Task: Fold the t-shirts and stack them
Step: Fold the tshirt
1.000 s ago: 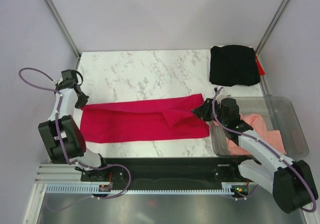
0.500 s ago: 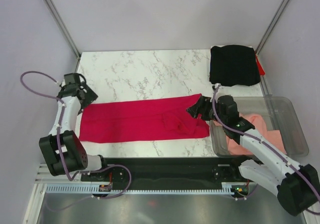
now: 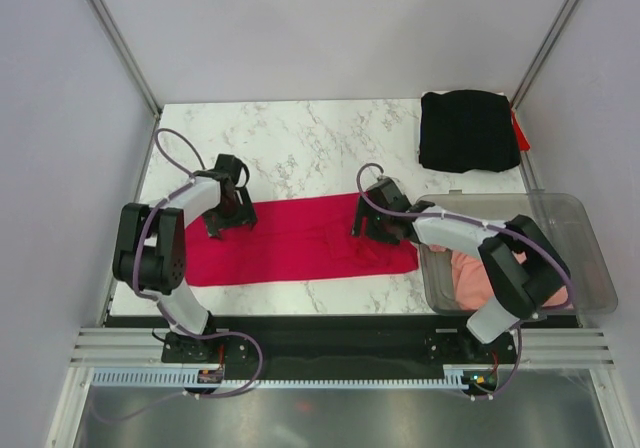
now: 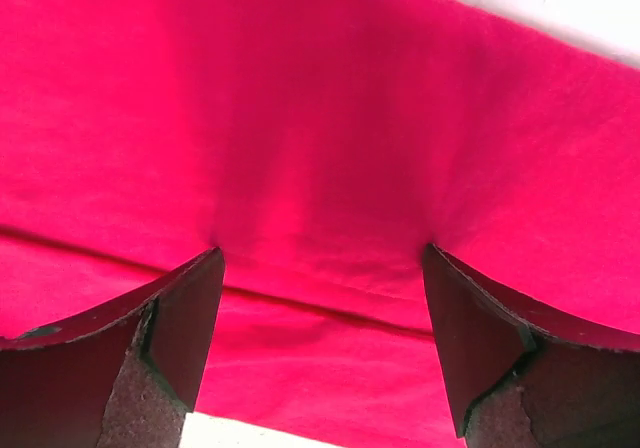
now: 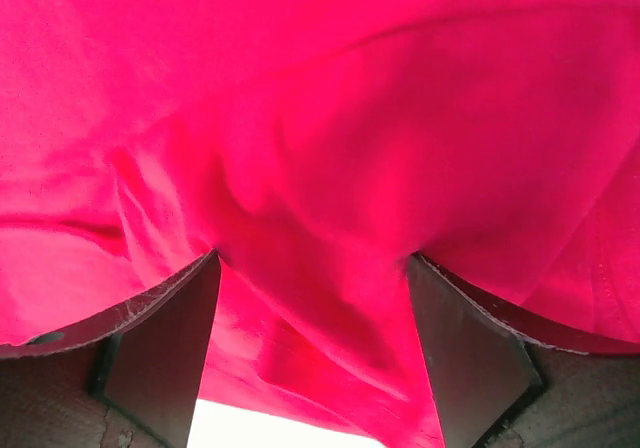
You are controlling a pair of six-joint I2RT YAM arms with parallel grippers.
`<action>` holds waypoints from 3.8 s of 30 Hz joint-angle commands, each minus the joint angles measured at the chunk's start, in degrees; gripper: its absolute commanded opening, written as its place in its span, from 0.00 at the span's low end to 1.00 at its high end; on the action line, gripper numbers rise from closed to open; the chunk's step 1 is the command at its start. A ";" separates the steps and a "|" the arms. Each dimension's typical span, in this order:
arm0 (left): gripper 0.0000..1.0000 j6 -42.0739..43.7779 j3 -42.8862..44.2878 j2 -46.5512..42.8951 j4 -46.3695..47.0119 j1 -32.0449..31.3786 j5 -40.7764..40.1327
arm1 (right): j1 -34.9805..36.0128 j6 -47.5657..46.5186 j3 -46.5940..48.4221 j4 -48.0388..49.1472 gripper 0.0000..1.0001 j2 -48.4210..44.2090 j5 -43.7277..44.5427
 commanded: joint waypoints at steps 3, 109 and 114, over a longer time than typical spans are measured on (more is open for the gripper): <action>0.88 -1.57 -0.20 4.10 0.00 -0.08 4.69 | -2.82 -0.35 4.92 -0.20 0.83 11.69 -5.16; 0.02 -38.23 -40.81 -60.75 0.18 -32.77 8.74 | 39.18 28.92 -14.85 -2.56 0.00 -13.79 14.87; 0.02 -36.91 -36.08 -60.32 -1.31 -32.77 10.06 | 39.18 28.57 -11.96 -5.89 0.00 -17.03 16.17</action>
